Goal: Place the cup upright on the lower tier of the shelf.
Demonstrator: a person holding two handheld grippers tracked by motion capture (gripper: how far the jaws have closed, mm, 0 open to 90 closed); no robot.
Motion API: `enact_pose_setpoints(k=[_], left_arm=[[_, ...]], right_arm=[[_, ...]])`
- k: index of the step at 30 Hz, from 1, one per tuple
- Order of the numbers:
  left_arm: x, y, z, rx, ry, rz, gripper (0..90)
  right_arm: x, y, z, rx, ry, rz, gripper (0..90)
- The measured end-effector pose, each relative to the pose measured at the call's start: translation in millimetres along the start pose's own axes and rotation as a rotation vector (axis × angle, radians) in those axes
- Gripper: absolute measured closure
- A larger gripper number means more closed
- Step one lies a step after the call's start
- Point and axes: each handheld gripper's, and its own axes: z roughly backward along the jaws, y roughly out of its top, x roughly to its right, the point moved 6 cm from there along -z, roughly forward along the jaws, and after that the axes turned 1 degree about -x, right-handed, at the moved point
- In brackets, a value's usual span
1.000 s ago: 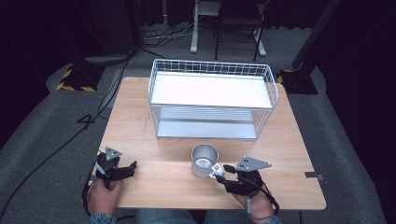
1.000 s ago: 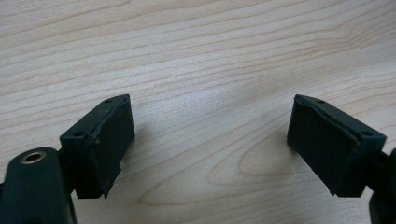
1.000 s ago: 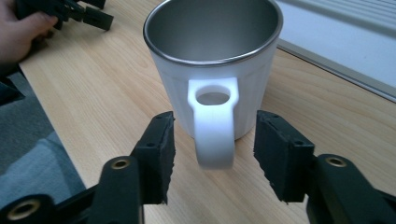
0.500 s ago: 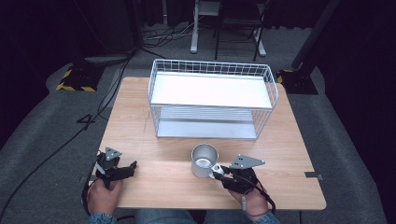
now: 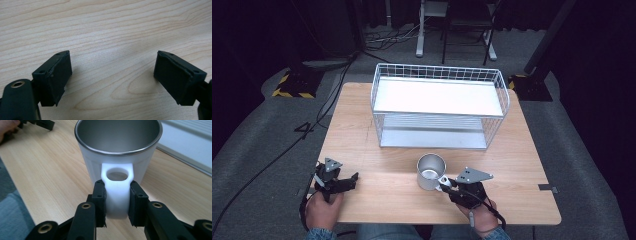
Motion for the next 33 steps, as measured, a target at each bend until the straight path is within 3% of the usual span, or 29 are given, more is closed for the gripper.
enact_pose_setpoints(k=[7, 19, 33], left_arm=[[0.0, 0.0, 0.1, -0.001, -0.002, 0.0, 15.3], [0.0, 0.0, 0.0, 0.0, 0.0, 0.0, 15.2], [0.0, 0.0, 0.0, 0.0, 0.0, 0.0, 15.2]], right_arm=[[-0.8, 0.6, 0.3, -0.004, -0.016, 0.008, 71.6], [-2.6, 6.0, 5.2, 0.054, -0.024, 0.01, 72.0], [5.6, 25.3, 10.5, 0.113, -0.003, -0.056, 71.9]])
